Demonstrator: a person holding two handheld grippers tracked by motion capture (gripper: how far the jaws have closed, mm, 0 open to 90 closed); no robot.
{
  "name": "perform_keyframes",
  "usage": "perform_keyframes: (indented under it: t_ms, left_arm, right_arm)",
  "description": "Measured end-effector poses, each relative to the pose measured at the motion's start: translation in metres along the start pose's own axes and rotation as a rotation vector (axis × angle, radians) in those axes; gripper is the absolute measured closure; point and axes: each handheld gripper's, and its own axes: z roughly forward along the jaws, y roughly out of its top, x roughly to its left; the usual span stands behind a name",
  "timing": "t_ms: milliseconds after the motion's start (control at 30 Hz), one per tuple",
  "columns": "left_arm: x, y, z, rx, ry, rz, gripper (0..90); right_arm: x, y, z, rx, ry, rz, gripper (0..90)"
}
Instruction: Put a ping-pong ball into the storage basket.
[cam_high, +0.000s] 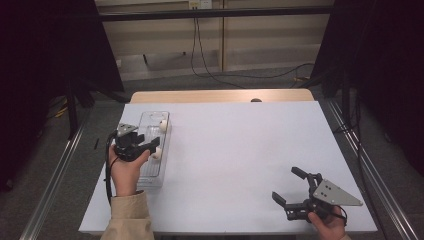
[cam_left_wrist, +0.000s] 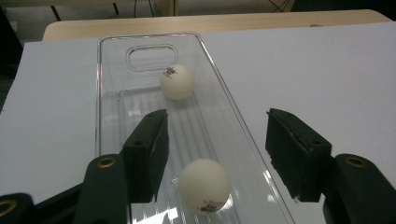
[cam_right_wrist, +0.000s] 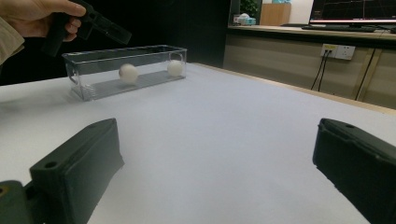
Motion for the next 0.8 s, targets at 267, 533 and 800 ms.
perform_keyframes:
  t_ms: [267, 533, 800]
  left_arm:
    - [-0.004, -0.010, -0.010, -0.035, -0.004, -0.007, 29.3]
    - [-0.006, -0.022, -0.017, -0.074, -0.017, -0.015, 23.7]
    - [-0.009, -0.031, -0.022, -0.128, -0.032, 0.004, 19.3]
  right_arm:
    - [-0.001, 0.000, -0.001, -0.002, -0.004, 0.001, 0.5]
    - [0.000, 0.000, -0.001, -0.002, -0.005, 0.000, 0.4]
    - [0.000, 0.000, -0.001, -0.002, -0.002, 0.000, 0.5]
